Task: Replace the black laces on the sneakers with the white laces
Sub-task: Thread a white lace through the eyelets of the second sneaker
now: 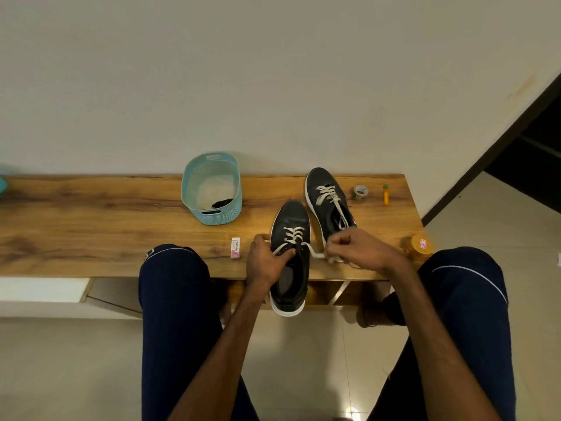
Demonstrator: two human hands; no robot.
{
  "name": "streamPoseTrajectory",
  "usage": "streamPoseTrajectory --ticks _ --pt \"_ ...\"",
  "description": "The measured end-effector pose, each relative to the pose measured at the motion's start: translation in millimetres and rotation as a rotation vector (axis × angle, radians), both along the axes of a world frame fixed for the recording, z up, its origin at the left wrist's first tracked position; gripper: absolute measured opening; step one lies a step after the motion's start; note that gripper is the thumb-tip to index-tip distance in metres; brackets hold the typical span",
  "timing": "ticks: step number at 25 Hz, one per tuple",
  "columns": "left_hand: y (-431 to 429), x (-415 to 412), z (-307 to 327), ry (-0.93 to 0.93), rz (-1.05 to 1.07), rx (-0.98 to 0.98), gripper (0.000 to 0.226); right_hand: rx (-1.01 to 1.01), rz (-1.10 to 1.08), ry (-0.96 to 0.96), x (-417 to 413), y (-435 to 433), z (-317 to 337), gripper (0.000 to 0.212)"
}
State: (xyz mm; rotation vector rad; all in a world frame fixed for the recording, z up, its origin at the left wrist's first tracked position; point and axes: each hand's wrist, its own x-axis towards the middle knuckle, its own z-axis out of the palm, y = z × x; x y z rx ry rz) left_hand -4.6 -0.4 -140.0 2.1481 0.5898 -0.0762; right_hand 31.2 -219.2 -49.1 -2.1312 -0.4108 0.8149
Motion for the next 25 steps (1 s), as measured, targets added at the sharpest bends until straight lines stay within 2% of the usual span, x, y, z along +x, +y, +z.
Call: streamPoseTrajectory --ticks 2,3,5,8,12,14,16,18,21,25 --pt "-1 -2 1 -0.009 -0.024 0.008 0.054 -0.405 0.104 -0.067 3 11 -25 0.026" --pt "-1 -3 2 -0.013 -0.034 0.011 0.048 -0.469 0.053 -0.135 1 23 -40 0.031" --pt "0 -4 4 -0.022 -0.048 0.024 0.044 -0.375 -0.125 -0.275 -4 50 -60 0.039" --pt "-1 -4 6 -0.034 -0.055 0.040 0.040 -0.273 -0.246 -0.409 -11 71 -72 0.026" --pt "-1 -1 6 -0.061 -0.010 0.054 0.032 -0.277 -0.197 -0.314 -8 52 -74 0.018" --pt "-1 0 6 -0.056 -0.049 0.073 0.031 -0.280 -0.162 -0.259 -4 45 -74 0.017" --pt "-2 -1 9 -0.056 -0.113 0.089 0.031 -0.241 -0.229 -0.248 -5 49 -77 0.017" --pt "-1 -2 8 -0.052 -0.119 0.078 0.033 -0.212 -0.319 -0.286 -10 57 -80 0.018" --pt "2 2 2 0.000 -0.107 0.091 0.023 -0.243 -0.342 -0.370 -12 64 -80 0.018" --pt "0 5 -1 0.051 -0.169 0.145 0.035 -0.338 -0.273 -0.480 -14 68 -82 0.015"
